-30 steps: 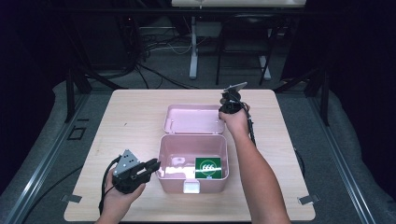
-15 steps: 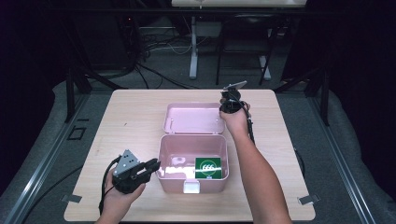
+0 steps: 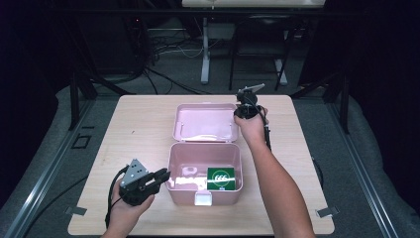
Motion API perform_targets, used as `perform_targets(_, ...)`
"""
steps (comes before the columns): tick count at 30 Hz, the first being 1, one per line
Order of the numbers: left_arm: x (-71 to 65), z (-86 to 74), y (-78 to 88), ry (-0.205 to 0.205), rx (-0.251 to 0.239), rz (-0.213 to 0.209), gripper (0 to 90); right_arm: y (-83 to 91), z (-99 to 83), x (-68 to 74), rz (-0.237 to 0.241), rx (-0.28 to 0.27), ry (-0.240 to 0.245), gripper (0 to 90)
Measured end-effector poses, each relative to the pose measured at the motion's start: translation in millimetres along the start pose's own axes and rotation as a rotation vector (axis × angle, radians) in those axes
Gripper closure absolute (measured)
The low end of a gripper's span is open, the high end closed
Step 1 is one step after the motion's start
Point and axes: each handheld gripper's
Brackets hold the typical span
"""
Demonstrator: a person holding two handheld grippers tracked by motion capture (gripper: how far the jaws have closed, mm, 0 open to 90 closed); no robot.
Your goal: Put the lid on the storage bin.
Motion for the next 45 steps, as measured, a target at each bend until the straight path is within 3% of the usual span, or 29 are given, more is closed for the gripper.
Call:
perform_targets(17,-0.4,0.3,-0.1,0.003,0.001,0.005,79.2,35.2,0.2,4.8,0.046,-0.091,0.035,86.4)
perform_targets(45,-0.3,0.1,-0.4,0.007,-0.002,0.004,79.2,78.7,-11.6,6.3,0.125,-0.181,0.105,86.9)
Point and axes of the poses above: each handheld gripper's, and its own axes: y roughly backward along the jaws, z roughly out of its top, x roughly to its left, and after that the axes turned 12 degrees about -y, right-handed
